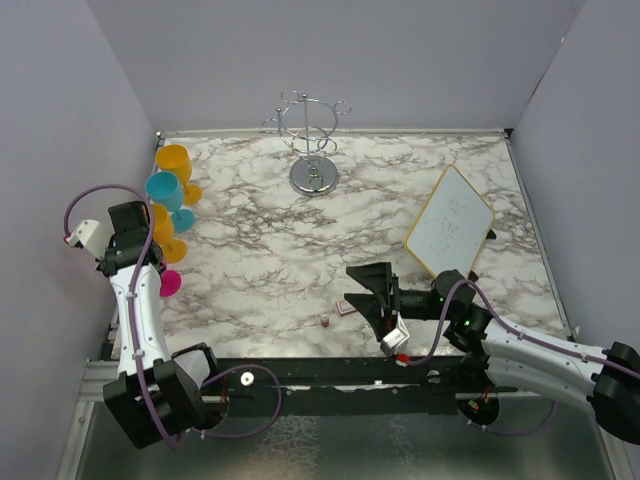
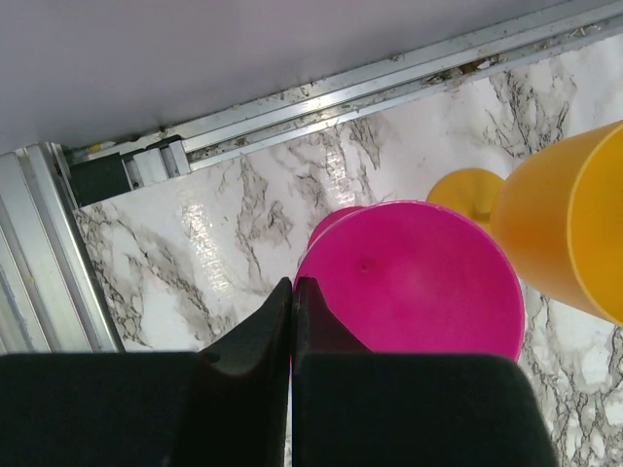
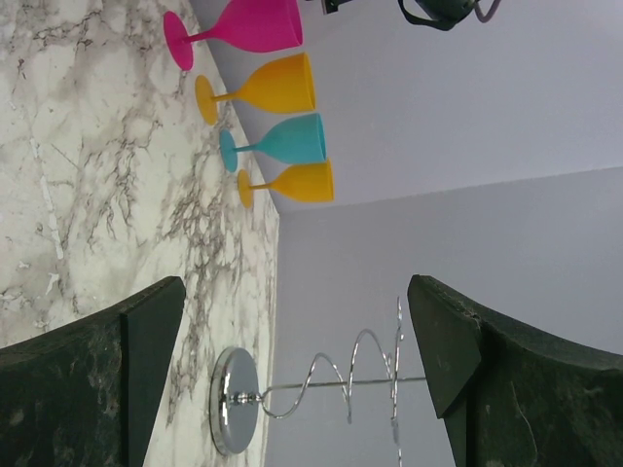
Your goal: Take the wine glass off the wine glass rack
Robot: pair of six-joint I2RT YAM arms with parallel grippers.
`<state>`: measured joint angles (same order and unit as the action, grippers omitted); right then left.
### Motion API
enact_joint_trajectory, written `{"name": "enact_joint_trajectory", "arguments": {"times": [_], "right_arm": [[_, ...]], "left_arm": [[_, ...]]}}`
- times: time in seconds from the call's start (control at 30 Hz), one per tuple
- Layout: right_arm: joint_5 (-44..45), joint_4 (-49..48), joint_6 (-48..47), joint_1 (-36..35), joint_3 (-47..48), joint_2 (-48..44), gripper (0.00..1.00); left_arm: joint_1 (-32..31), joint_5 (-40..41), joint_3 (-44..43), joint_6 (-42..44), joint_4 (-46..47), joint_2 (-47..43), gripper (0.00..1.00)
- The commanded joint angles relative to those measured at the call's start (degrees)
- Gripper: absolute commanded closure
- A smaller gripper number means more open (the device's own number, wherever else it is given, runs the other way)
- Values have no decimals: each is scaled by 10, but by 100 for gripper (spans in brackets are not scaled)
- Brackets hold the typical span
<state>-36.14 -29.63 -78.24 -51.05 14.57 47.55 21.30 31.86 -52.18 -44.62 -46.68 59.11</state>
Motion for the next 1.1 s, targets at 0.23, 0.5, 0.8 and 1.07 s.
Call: {"name": "enact_joint_trajectory", "arguments": {"times": [0.23,0.5,0.8,1.07], "right_arm": [[-16,-9,5,-4,-3,3,1],[-19,-16,7,-4,-4,12,0],[-4,30,82,-3,51,49,1],[245,-229,483,-4,109,114,1]], "left_arm": [[8,-5,12,-11,9,-5,75],[7,-24,-33,-5,-14,-32,31],[-30,-58,-123,7,-44,-63,2],[-103,-200,-200,110,37,-40,0]]}}
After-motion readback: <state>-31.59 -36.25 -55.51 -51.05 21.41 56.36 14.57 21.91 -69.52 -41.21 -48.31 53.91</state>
